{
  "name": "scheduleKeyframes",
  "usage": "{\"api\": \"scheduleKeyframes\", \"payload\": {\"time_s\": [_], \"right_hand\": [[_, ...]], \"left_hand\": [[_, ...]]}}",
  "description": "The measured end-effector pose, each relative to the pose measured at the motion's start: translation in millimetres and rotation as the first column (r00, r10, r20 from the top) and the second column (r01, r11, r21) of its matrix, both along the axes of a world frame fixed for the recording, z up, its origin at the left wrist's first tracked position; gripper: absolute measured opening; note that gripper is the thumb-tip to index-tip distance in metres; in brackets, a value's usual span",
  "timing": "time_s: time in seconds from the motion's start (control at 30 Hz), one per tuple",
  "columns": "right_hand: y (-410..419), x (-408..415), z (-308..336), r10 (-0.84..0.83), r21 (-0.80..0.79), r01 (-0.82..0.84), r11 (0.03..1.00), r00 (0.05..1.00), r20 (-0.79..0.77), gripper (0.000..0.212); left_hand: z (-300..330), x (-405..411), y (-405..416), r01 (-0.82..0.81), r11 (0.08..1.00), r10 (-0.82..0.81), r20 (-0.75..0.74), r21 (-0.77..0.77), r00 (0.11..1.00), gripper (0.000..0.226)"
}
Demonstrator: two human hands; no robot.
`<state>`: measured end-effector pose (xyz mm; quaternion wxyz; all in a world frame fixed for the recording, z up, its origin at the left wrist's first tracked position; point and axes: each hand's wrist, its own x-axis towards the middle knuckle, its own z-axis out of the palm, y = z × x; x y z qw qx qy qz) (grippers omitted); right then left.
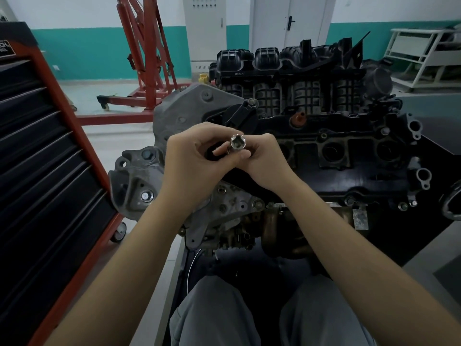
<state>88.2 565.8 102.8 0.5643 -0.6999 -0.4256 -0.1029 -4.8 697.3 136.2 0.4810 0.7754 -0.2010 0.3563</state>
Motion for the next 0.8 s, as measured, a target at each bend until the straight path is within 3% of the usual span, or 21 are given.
{"api": "scheduleKeyframes", "payload": {"time_s": [0.1, 0.23, 0.37, 0.47, 0.67, 0.8], "right_hand": [[-0.3, 1.5, -0.3, 0.003, -0.022, -0.002, 1.000, 1.000, 0.012, 0.019], [-0.3, 2.0, 0.1, 0.014, -0.036, -0.014, 0.999, 1.000, -0.018, 0.019], [-0.5, 1.2, 0.4, -0.036, -0.017, 0.036, 0.999, 0.999, -0.002, 0.014], [0.0, 0.4, 1.5, -0.012, -0.014, 0.012, 1.000, 1.000, -0.001, 0.018], [0.2, -1.5, 0.7, 0.037, -0.015, -0.038, 0.999, 0.999, -0.028, 0.023], [0.3, 4.5, -2.8, -0.028, -0.001, 0.028, 1.000, 1.000, 0.010, 0.012]], "left_hand": [[0.1, 0.5, -0.9, -0.072, 0.997, 0.073, 0.027, -0.035, 0.997, 0.026], [-0.3, 0.5, 0.9, 0.036, 0.990, -0.042, -0.040, -0.138, 0.998, 0.032], [1.2, -1.0, -1.6, -0.029, 0.998, 0.027, -0.024, -0.062, 0.999, 0.026], [2.7, -0.7, -3.7, -0.104, 0.991, 0.108, 0.035, -0.089, 0.994, 0.021], [5.8, -0.5, -0.5, 0.066, 0.997, -0.069, -0.068, -0.044, 0.995, 0.028], [3.7, 0.6, -1.3, -0.030, 0.998, 0.029, -0.021, -0.046, 0.999, 0.025]]}}
